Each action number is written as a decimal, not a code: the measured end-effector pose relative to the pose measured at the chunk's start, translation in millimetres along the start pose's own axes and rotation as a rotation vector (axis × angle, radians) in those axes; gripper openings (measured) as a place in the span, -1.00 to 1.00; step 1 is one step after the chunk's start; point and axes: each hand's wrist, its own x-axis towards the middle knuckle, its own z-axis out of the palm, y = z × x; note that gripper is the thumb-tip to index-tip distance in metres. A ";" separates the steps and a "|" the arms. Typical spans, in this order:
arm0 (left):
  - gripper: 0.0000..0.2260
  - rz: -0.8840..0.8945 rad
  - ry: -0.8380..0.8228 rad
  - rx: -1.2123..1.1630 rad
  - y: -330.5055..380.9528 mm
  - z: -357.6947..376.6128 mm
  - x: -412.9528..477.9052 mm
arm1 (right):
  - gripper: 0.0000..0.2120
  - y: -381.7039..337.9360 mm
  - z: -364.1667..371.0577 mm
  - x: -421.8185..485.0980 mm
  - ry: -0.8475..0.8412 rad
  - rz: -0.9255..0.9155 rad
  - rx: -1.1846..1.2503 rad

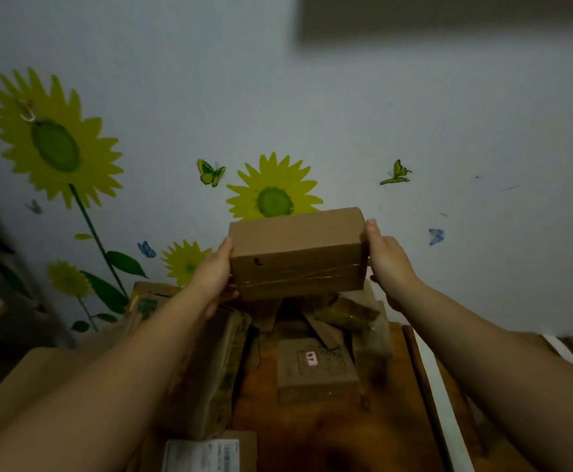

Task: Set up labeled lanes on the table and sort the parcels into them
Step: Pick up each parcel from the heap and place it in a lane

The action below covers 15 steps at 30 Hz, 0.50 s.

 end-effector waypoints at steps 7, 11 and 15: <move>-0.91 0.084 -0.135 -0.075 -11.0 -38.7 -76.5 | -0.68 -5.3 -20.6 -97.4 -0.059 -0.021 0.213; -0.96 0.178 -0.096 -0.115 -17.0 -45.0 -119.6 | -0.76 -9.9 -30.1 -148.4 0.093 -0.083 0.114; -0.70 0.247 -0.150 -0.177 -11.6 -46.0 -156.2 | -0.71 -17.3 -48.5 -186.8 0.097 -0.130 0.151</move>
